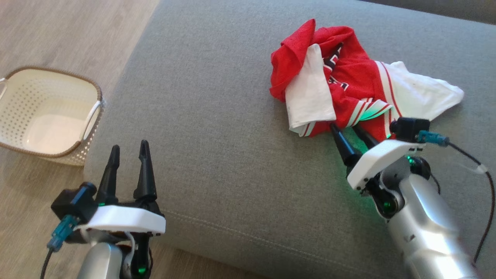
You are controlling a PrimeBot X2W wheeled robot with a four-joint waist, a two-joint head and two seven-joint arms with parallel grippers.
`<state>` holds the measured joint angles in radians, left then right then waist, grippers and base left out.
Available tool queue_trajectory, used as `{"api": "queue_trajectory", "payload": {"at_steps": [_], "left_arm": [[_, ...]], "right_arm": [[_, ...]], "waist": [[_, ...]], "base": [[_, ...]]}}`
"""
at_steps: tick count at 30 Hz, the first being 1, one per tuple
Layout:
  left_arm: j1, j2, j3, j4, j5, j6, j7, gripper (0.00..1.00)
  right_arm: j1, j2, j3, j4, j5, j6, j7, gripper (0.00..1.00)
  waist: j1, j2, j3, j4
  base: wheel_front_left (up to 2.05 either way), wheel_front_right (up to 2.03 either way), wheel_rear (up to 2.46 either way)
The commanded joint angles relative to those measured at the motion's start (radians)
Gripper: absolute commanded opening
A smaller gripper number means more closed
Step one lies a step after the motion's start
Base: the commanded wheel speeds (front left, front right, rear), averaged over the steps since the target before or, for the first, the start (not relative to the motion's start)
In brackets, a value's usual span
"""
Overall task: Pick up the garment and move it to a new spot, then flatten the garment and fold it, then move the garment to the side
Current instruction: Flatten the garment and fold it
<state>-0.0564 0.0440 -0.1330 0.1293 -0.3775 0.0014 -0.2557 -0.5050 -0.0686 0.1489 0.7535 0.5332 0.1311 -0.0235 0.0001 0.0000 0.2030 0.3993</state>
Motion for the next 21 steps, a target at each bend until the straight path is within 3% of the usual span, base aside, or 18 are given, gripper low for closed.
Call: {"api": "queue_trajectory", "payload": {"at_steps": [1,5,6,7,11,16,21], "left_arm": [[-0.044,0.006,0.031,-0.035,-0.004,0.004,-0.006,1.0],[-0.042,0.006,0.019,-0.052,-0.011,0.006,-0.006,1.0],[-0.041,0.006,0.016,-0.054,-0.011,0.006,-0.006,1.0],[-0.04,0.006,0.013,-0.056,-0.012,0.006,-0.006,1.0],[-0.034,0.006,0.017,-0.057,-0.01,0.01,-0.006,1.0],[-0.031,0.006,0.056,-0.067,-0.09,0.024,-0.006,1.0],[-0.014,0.006,0.086,-0.066,-0.08,0.019,-0.006,1.0]], "right_arm": [[-0.036,0.004,0.023,-0.024,0.005,0.0,-0.011,1.0],[-0.073,0.003,0.034,0.017,0.023,0.0,-0.031,1.0],[-0.08,0.004,0.04,0.023,0.03,0.0,-0.035,0.46],[-0.085,0.004,0.047,0.025,0.038,0.0,-0.042,0.0],[-0.092,-0.003,0.078,0.014,0.064,0.0,-0.079,0.0],[-0.101,-0.045,0.109,-0.072,0.063,0.0,-0.133,0.0],[-0.15,-0.094,0.012,-0.219,0.113,0.0,-0.142,0.0]], "waist": [[-0.0001,0.0,0.007,0.006],[-0.0001,0.0,0.014,0.013],[-0.0001,0.0,0.013,0.015],[-0.0001,0.0,0.012,0.015],[-0.0001,0.0,-0.004,0.005],[-0.0001,0.0,-0.045,-0.031],[-0.0001,0.0,-0.101,-0.095]], "base": [[0.0,0.0,0.0],[0.0,0.0,0.0],[0.0,0.0,0.0],[0.0,0.0,0.0],[0.0,0.0,0.0],[0.0,0.0,0.0],[0.0,0.0,0.0]]}}
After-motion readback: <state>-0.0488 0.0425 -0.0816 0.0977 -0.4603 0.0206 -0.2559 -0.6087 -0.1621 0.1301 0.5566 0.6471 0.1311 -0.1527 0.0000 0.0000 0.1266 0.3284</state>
